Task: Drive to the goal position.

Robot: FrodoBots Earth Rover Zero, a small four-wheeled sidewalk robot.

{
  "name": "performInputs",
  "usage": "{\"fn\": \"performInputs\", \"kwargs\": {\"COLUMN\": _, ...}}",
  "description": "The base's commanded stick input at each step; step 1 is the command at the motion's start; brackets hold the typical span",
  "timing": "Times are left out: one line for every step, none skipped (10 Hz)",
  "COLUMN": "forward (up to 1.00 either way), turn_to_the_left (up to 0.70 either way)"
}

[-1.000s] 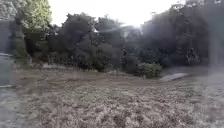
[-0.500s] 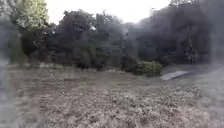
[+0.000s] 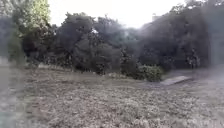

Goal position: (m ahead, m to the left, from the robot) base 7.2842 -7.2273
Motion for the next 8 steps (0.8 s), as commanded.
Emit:
{"fn": "performInputs", "kwargs": {"forward": 0.70, "turn_to_the_left": 0.00}}
{"fn": "performInputs", "kwargs": {"forward": 0.70, "turn_to_the_left": 0.00}}
{"fn": "performInputs", "kwargs": {"forward": 0.70, "turn_to_the_left": 0.00}}
{"fn": "performInputs", "kwargs": {"forward": 0.70, "turn_to_the_left": 0.00}}
{"fn": "performInputs", "kwargs": {"forward": 0.70, "turn_to_the_left": 0.00}}
{"fn": "performInputs", "kwargs": {"forward": 0.70, "turn_to_the_left": 0.00}}
{"fn": "performInputs", "kwargs": {"forward": 0.70, "turn_to_the_left": 0.00}}
{"fn": "performInputs", "kwargs": {"forward": 0.70, "turn_to_the_left": 0.00}}
